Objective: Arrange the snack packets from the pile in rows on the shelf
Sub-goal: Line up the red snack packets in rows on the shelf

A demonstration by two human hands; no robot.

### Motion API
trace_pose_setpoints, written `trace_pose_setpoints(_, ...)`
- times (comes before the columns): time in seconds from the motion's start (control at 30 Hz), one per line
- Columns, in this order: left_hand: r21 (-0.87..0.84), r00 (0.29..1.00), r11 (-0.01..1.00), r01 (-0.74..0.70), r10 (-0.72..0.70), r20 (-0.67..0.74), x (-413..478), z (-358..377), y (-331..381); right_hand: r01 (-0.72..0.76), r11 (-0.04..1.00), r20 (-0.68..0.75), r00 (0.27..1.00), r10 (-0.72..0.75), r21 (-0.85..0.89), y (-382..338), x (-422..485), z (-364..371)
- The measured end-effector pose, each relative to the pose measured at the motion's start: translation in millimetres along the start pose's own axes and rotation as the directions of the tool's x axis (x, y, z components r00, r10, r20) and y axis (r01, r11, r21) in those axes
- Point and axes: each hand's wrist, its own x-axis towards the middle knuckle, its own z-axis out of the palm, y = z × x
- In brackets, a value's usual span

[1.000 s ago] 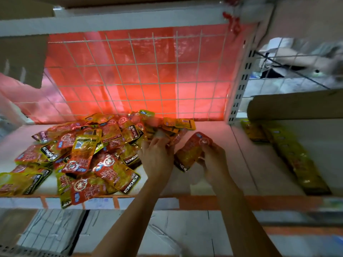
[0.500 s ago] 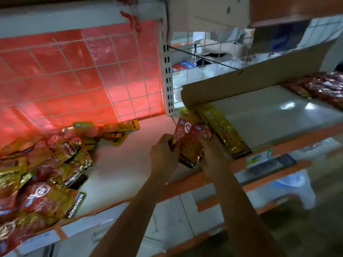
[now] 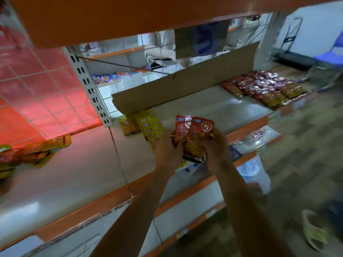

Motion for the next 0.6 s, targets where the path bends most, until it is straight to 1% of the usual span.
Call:
trace_pose_setpoints(0.07,0.004,0.999,1.000,-0.024,0.024,0.021,1,29,13,-0.013,1.000,-0.035,0.999,0.013,-0.015,-4,10,-28)
trace_pose_setpoints(0.17,0.003,0.998,1.000,-0.031,0.031,0.056,2,69,31,0.003,0.995,-0.083,0.997,-0.011,-0.100,-10,28,-65)
trace_pose_setpoints(0.27,-0.009,0.996,0.999,-0.044,0.045,0.081,1,102,47,0.004,0.999,-0.146,0.989,-0.010,-0.045,-15,40,-97)
trace_pose_setpoints(0.33,-0.040,0.993,0.999,-0.037,0.042,0.107,3,120,56,0.029,0.998,-0.159,0.987,-0.037,-0.050,-15,45,-115)
trace_pose_setpoints(0.5,-0.037,0.990,0.999,-0.015,0.020,0.140,15,156,66,0.026,0.997,-0.211,0.977,-0.041,-0.075,-11,64,-142)
trace_pose_setpoints(0.6,-0.033,0.988,0.999,-0.026,0.031,0.152,28,176,69,0.024,0.995,-0.247,0.968,-0.049,-0.101,-13,82,-151)
